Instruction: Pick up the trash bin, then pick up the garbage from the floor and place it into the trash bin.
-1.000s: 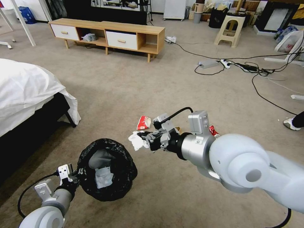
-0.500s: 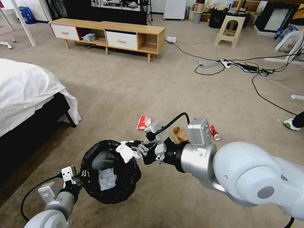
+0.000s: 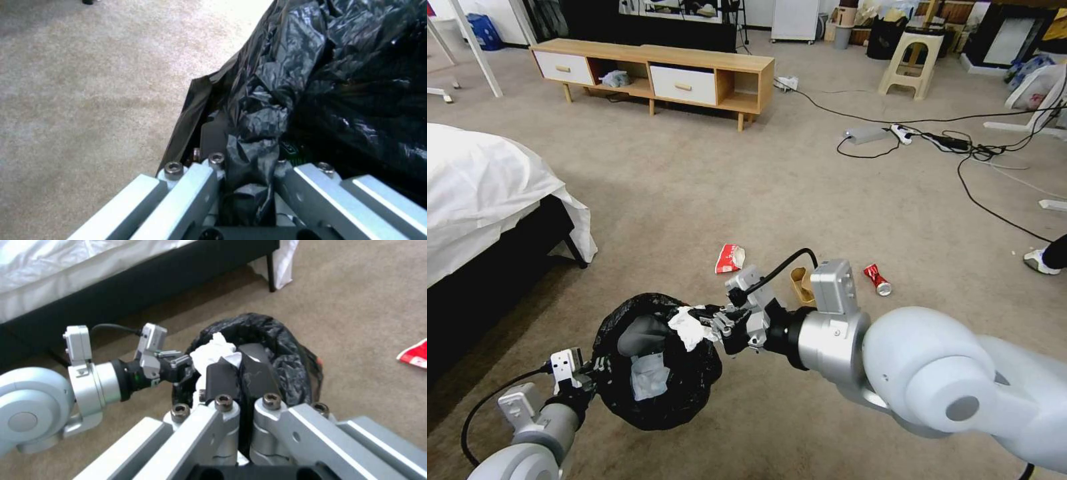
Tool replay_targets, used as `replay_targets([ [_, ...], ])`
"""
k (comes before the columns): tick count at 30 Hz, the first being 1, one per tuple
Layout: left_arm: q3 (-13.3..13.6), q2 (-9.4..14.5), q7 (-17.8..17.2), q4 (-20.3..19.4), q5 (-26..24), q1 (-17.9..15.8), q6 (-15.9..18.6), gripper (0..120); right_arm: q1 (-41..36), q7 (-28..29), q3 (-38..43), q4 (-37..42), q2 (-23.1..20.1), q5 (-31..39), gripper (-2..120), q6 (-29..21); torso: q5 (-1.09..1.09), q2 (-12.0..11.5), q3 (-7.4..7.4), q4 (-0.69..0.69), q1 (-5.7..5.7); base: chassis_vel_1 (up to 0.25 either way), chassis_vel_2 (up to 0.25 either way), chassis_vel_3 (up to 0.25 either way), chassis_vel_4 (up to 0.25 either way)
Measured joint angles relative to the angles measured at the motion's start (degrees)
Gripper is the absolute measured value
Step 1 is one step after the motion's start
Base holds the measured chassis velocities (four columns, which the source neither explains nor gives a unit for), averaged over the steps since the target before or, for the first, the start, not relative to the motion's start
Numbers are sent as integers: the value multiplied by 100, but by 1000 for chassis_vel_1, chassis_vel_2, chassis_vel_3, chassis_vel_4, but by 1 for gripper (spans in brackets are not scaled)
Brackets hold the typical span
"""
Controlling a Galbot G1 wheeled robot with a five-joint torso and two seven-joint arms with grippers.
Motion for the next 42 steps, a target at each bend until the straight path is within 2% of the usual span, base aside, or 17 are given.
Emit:
replay_targets([
  [6,61,-40,62,15,61,1,25,1,179,-155,-318,-229,317,-158,0,-10,0,0,0,0,0,0,0,0,0],
  [14,92,-18,74,59,73,-6,26,1,303,-164,-571,-391,533,-113,0,-19,0,0,0,-1,0,0,0,0,0],
  [32,87,7,76,84,-20,-85,26,1,252,-111,-880,-655,713,-170,0,-67,1,0,0,0,0,0,0,0,0],
  [42,71,25,102,-7,-116,3,25,1,197,-106,-981,-882,830,-319,0,-78,1,0,0,0,0,0,0,0,0],
])
